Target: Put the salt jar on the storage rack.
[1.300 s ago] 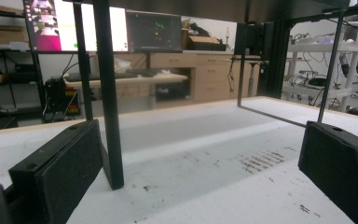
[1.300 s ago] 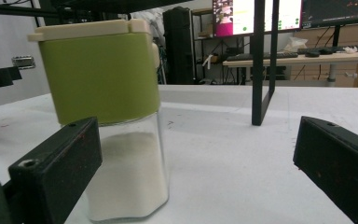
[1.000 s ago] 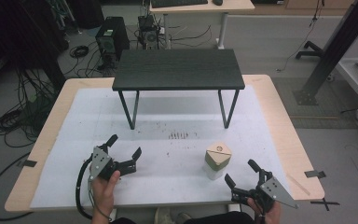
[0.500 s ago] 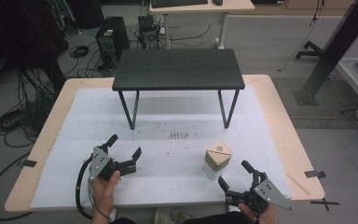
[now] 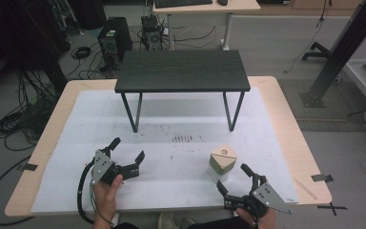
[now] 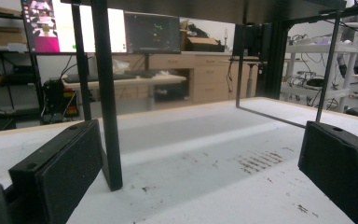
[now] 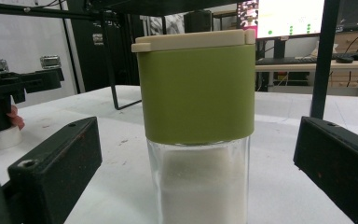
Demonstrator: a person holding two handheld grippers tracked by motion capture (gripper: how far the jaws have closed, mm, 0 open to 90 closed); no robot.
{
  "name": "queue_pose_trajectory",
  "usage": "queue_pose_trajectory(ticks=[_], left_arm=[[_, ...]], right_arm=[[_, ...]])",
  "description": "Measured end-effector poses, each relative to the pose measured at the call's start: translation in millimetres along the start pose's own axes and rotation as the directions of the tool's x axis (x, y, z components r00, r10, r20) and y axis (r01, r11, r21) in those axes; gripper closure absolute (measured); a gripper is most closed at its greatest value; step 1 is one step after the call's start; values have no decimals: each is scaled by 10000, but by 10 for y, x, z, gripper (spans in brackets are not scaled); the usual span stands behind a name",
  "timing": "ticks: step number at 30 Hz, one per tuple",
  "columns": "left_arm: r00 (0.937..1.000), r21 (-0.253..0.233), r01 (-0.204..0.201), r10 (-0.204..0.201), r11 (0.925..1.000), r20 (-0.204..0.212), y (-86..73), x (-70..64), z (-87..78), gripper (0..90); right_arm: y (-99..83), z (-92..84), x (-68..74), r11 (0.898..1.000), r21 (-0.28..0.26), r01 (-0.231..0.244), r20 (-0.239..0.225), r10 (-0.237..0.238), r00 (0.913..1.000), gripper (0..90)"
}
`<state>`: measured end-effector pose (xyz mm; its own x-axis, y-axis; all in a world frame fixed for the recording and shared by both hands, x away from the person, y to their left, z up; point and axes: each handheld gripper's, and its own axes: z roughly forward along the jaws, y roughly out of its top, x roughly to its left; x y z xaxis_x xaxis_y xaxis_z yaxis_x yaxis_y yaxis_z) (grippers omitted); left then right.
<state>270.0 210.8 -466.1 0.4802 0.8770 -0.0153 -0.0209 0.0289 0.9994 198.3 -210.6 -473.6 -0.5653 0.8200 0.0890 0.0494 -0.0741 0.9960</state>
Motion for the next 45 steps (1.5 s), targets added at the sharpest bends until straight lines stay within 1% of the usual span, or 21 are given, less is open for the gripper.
queue_pose_trajectory(ticks=[17,45], left_arm=[[10000,-16,11,-11,10000,8,0,0,0,4],[10000,-16,10,-10,10000,23,0,1,0,4]], right_arm=[[-13,132,35,10000,72,23,-83,-23,10000,4],[-78,394,33,9997,201,-102,13,102,9999,5]])
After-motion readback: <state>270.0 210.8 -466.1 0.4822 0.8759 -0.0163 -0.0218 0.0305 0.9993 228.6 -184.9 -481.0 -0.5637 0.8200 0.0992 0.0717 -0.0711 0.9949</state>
